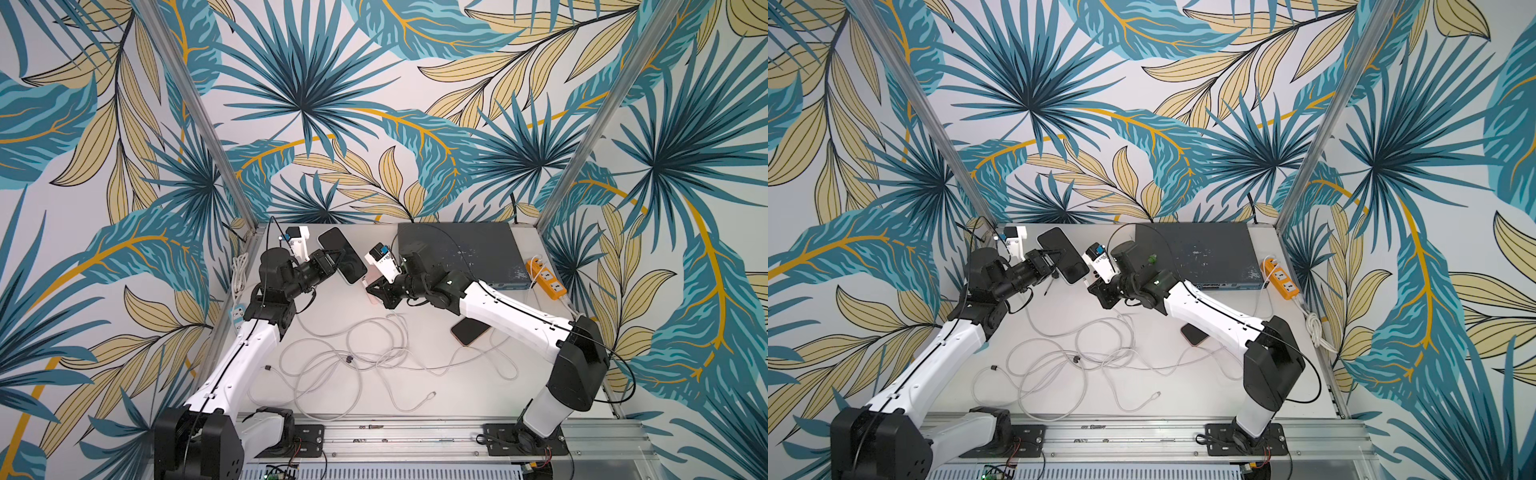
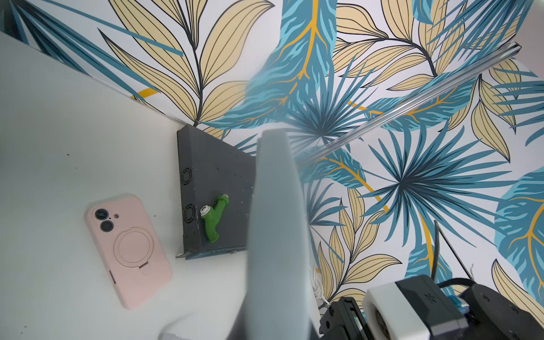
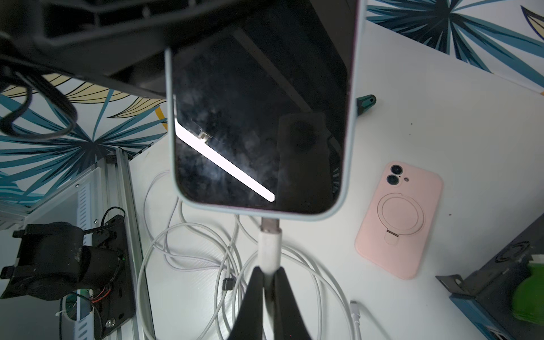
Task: Plug the charging cable into the phone
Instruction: Insert the charging cable into the phone.
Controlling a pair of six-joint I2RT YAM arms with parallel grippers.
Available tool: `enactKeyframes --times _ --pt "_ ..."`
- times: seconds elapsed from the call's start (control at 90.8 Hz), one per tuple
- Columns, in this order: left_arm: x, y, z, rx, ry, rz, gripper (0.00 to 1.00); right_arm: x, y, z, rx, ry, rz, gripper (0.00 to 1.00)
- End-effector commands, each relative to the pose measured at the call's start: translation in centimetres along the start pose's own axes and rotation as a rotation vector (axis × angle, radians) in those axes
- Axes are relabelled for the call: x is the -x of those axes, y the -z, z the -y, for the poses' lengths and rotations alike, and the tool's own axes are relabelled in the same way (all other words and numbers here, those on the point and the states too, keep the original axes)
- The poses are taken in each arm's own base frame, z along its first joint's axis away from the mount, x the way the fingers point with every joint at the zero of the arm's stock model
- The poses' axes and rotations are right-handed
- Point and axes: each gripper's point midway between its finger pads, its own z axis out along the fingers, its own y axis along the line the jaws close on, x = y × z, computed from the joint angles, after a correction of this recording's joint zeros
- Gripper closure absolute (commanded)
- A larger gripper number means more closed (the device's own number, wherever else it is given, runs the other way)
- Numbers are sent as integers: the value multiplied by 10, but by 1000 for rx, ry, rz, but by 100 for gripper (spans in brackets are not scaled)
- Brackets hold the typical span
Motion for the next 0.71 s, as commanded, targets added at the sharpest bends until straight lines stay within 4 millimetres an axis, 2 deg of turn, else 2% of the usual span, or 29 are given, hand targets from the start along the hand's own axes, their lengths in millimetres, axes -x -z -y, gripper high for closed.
enactKeyframes --times 0.0,0.386,0.694 --pt "7 2 16 -59 -41 29 100 -4 -6 1 -2 0 -28 100" --pt "0 -3 6 -37 -34 10 100 1 -7 0 -1 -15 -27 100" --pt "5 -9 1 -19 -37 23 100 -4 -7 0 -4 -17 -45 100"
